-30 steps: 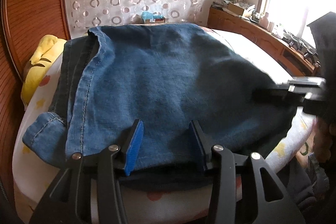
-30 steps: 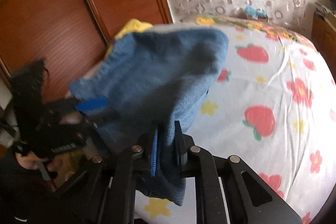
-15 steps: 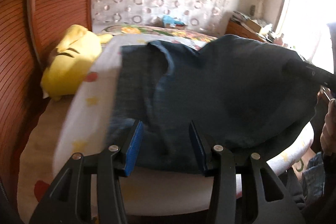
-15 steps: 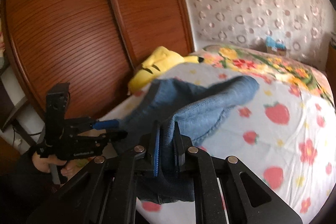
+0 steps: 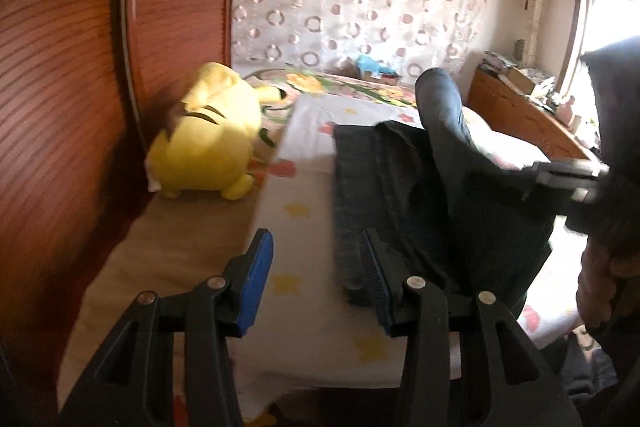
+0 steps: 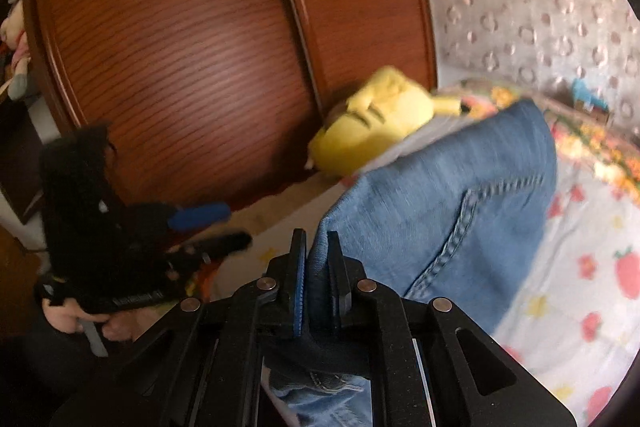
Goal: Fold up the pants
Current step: 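Grasp the jeans stack end with the right tool and fold it over, then lay the folded jeans end down and open the right tool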
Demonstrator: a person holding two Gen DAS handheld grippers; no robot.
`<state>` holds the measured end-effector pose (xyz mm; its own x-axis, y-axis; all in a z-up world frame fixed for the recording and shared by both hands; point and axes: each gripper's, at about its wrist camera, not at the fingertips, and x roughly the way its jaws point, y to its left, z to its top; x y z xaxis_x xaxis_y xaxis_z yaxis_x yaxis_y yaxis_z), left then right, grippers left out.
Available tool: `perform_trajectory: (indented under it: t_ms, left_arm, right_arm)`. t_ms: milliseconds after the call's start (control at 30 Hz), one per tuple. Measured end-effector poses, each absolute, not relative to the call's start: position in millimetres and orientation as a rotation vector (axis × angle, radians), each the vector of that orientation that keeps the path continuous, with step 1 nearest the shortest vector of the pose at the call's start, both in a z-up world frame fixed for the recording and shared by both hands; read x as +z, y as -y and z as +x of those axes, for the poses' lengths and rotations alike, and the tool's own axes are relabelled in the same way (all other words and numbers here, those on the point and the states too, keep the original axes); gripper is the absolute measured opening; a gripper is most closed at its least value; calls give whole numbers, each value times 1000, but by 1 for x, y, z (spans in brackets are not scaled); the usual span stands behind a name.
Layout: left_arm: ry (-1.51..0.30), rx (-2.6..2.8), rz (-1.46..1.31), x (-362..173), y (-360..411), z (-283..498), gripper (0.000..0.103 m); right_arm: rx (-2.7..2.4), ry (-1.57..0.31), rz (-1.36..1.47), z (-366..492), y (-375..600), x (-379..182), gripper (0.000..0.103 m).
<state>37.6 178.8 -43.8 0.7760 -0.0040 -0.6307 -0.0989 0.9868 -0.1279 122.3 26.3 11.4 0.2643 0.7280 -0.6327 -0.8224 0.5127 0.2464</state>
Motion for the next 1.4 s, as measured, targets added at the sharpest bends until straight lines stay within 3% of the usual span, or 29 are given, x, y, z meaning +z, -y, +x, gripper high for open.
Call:
perform_trajectory:
  t_ms: [200, 267, 333, 700, 1267, 1333, 1400]
  left_arm:
    - [-666, 70, -180, -41, -192, 37, 44]
    - [-661, 68, -183, -39, -192, 39, 44]
    - [-657, 60, -179, -37, -188, 41, 44]
    - [-646, -82, -184, -23, -149, 59, 44]
    - [-793, -90, -246, -74, -129, 72, 44]
    - [-776, -98, -238, -73, -126, 69, 37]
    - [-758, -116, -221, -69, -122, 66, 23]
  right_arm:
    - [1058, -866, -119, 128, -37, -22, 11]
    - [1068, -850, -111, 126, -34, -13, 38]
    - [1068, -804, -119, 121, -26, 2, 51]
    - [875, -690, -171, 144, 43, 31, 51]
    - [704, -713, -164, 175, 89, 2, 54]
    - [707, -721, -161, 176, 89, 0, 54]
    - [704, -722, -169, 176, 86, -3, 54]
